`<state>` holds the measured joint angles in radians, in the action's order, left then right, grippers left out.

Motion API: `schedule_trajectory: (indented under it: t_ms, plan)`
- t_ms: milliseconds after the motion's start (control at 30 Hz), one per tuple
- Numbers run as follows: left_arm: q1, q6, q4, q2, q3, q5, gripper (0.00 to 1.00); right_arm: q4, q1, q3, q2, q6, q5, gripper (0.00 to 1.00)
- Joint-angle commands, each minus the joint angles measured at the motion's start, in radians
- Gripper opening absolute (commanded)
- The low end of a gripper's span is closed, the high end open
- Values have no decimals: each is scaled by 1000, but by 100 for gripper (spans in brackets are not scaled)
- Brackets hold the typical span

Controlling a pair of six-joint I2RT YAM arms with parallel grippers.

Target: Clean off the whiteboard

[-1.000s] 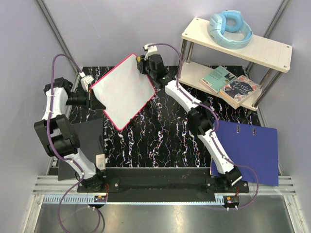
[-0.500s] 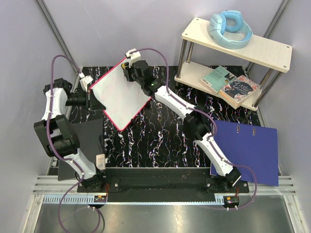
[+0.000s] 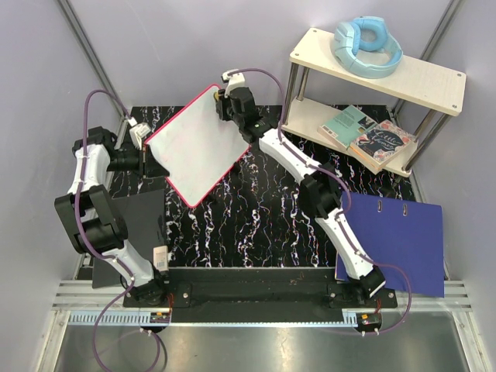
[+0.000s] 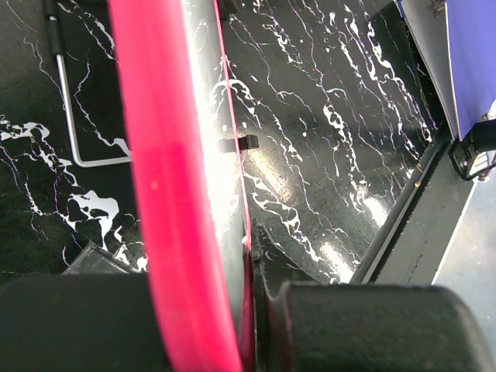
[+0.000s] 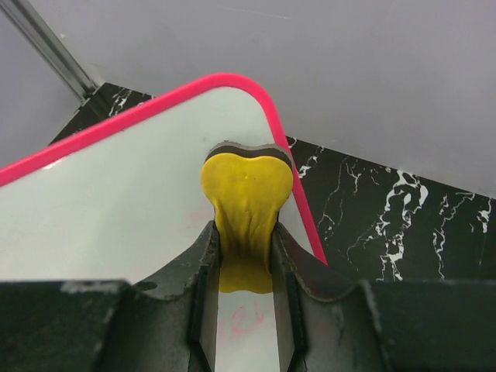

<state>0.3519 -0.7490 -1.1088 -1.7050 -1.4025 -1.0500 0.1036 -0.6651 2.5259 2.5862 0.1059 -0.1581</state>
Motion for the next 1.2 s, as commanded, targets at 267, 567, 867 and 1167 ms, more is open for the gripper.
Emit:
schedule_trajectory:
  t_ms: [267, 567, 867, 1167]
  plan:
    - [-21, -164, 110, 39, 56, 263, 0, -37, -36, -438, -125, -43, 88, 0]
    - [-22, -165, 112, 48, 60, 268, 0, -156, -129, -628, -213, -127, 154, 0]
    - [-31, -179, 110, 73, 76, 281, 0, -177, -148, -477, -175, -20, 150, 0]
    - [-36, -190, 98, 81, 88, 281, 0, -203, -182, -369, -164, -41, 163, 0]
